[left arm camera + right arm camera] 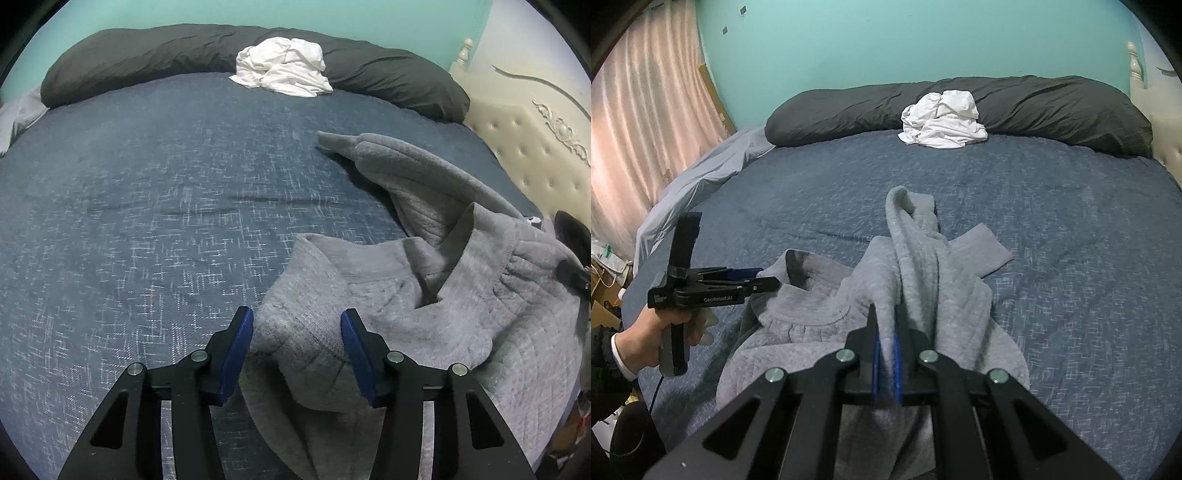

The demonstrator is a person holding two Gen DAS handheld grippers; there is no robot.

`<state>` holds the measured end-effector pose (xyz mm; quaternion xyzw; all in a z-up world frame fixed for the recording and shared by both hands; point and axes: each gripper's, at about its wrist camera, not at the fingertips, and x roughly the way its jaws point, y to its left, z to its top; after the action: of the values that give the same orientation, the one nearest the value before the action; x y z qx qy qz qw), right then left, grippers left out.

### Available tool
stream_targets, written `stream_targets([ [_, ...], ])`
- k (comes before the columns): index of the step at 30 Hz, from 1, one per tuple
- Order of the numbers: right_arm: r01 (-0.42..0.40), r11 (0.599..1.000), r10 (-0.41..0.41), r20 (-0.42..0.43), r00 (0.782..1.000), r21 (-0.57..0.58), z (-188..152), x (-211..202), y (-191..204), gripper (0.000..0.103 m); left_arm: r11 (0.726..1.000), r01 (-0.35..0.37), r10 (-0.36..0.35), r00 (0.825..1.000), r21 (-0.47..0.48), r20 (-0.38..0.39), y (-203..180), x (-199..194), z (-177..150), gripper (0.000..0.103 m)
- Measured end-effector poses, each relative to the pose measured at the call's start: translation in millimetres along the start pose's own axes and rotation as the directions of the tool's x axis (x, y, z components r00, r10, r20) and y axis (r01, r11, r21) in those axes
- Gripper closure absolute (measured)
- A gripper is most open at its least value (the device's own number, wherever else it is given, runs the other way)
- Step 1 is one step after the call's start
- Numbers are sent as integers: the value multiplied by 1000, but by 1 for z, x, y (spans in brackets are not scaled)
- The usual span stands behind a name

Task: Fold clothes
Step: 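Grasp the sweatshirt hem with the left gripper while the right gripper grasps the sleeve, then lift the sweatshirt with both grippers and shake it out above the bed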

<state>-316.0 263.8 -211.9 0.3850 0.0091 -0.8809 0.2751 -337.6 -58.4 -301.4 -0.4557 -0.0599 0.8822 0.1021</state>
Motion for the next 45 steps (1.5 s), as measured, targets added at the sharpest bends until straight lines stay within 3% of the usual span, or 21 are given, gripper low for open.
stream_targets([
  [8,-4,1000,4,3,1000,9,-5,-1,-2,98,999,45,-45,999,-30,-14,4,4,-4,80],
  [11,-6,1000,6,8,1000,5,-4,-3,-1,98,999,49,-49,999,-22,-3,3,-3,-4,85],
  [18,0,1000,1,52,999,-10,8,-23,5,98,998,57,-58,996,18,60,-8,-46,12,90],
  [26,19,998,-8,202,979,-52,57,-96,24,98,998,56,-63,981,39,184,-20,-133,55,91],
  [31,35,996,-10,310,951,-77,101,-161,41,98,996,60,-78,950,67,303,-38,-218,94,92],
  [35,64,992,-15,401,916,-110,138,-223,61,99,994,55,-91,911,99,403,-59,-297,126,92],
  [39,88,988,-15,480,877,-129,169,-284,77,99,990,31,-96,860,137,501,-83,-382,156,92],
  [45,113,983,-16,550,835,-143,208,-357,93,99,987,9,-101,817,162,568,-105,-461,179,92],
])
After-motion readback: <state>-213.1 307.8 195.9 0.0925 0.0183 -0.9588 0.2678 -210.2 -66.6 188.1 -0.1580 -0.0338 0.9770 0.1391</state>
